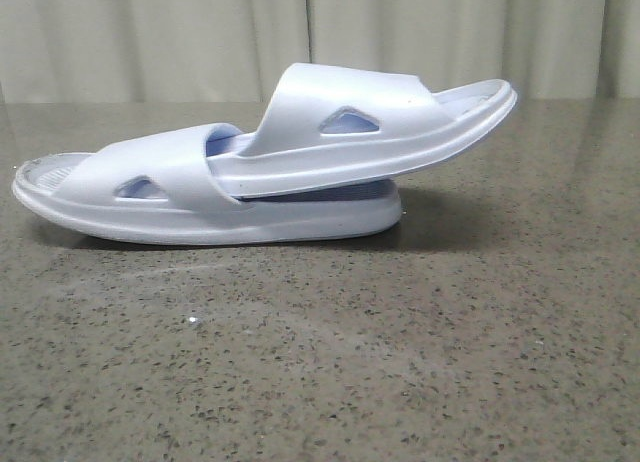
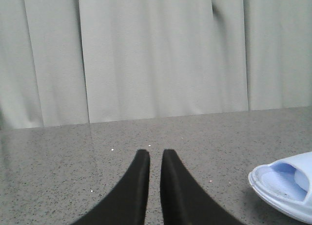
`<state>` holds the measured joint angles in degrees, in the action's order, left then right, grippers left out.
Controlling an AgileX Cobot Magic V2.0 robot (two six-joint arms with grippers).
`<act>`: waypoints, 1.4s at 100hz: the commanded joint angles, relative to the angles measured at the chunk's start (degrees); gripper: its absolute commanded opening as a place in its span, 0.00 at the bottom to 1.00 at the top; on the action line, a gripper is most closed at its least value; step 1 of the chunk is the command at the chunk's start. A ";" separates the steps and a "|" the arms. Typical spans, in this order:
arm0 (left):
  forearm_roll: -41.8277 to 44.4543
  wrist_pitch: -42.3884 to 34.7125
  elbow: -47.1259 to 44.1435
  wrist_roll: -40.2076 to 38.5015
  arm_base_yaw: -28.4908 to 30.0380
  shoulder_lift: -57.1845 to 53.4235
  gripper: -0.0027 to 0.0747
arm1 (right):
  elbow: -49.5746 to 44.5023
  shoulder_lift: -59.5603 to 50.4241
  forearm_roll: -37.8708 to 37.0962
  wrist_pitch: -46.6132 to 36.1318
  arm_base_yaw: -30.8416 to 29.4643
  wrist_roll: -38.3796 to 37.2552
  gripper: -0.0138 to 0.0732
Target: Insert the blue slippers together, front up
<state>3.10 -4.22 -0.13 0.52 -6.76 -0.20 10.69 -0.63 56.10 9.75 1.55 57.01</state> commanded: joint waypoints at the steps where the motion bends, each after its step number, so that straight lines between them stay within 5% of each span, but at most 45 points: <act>1: -0.01 -4.55 -0.54 -0.52 -0.29 -1.78 0.06 | 1.51 -0.80 0.19 -2.79 -0.16 0.84 0.04; 104: -0.01 -4.55 -0.54 -0.52 -0.29 -1.78 0.06 | 1.33 -0.80 -2.66 -1.67 -0.16 -0.14 0.04; 114: -0.01 -4.55 -0.54 -0.52 -0.29 -1.78 0.06 | 1.24 -0.80 -18.10 -0.83 -0.16 -16.04 0.04; 129: -0.01 -4.55 -0.54 -0.52 -0.29 -1.78 0.06 | -0.61 -0.80 -49.13 -0.96 -0.16 -52.17 0.04; 140: -0.01 -4.55 -0.54 -0.52 -0.29 -1.78 0.06 | -3.38 -0.80 -57.45 -3.28 -0.16 -61.63 0.04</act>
<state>3.10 -4.31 -0.13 0.52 -6.76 -0.20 7.52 -0.63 7.00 12.28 1.55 4.49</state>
